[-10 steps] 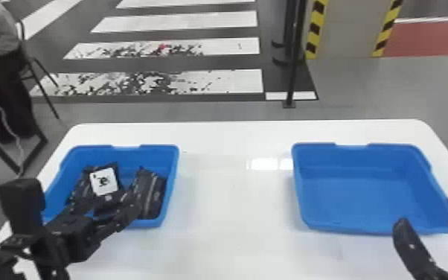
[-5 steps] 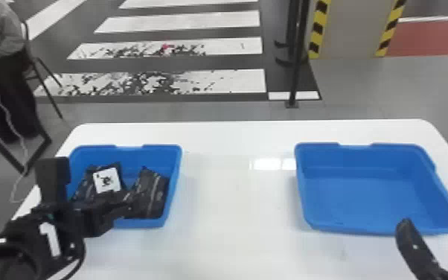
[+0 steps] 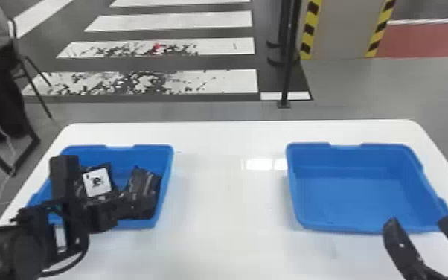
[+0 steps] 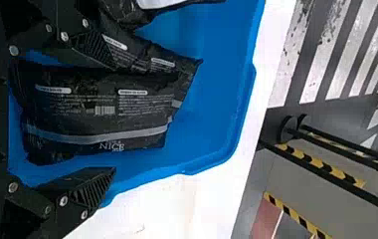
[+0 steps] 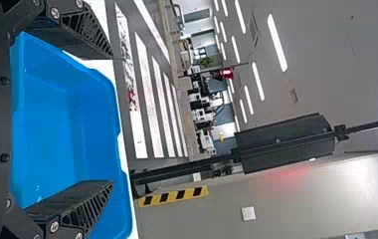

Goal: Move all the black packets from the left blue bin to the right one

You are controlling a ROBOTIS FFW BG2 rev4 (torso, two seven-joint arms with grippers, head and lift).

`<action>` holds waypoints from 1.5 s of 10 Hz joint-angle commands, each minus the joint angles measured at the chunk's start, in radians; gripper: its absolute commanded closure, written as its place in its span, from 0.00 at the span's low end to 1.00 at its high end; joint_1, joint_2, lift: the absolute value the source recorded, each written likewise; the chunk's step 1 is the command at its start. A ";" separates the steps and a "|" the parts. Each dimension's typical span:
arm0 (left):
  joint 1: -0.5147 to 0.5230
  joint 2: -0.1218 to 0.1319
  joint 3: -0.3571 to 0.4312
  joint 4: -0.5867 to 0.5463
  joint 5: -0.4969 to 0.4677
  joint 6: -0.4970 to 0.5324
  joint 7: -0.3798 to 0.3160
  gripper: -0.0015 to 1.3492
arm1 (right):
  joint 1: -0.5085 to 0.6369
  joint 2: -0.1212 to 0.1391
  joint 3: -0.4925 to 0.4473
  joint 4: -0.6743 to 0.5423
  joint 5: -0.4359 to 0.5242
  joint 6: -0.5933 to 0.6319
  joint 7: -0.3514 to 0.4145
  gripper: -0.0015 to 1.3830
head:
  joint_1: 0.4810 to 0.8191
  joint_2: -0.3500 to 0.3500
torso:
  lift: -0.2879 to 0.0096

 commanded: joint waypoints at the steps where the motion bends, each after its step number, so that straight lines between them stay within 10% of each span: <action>1: -0.019 0.004 -0.006 0.038 0.021 0.005 -0.010 0.62 | 0.000 0.001 0.004 0.002 0.000 0.000 0.000 0.10 | 0.63 0.60 | 0.45; 3: -0.012 0.004 -0.006 0.038 0.025 0.007 -0.011 0.90 | 0.000 0.001 0.004 0.002 -0.002 0.000 0.000 0.10 | 0.63 0.58 | 0.45; 10: 0.195 -0.004 0.090 -0.372 0.119 0.078 -0.070 0.90 | -0.017 0.001 0.032 0.002 -0.040 0.000 0.009 0.10 | 0.63 0.58 | 0.45; 15: 0.266 -0.027 -0.039 -0.455 0.344 0.017 -0.114 0.90 | -0.137 -0.071 0.245 -0.010 -0.435 0.152 0.081 0.09 | 0.63 0.52 | 0.45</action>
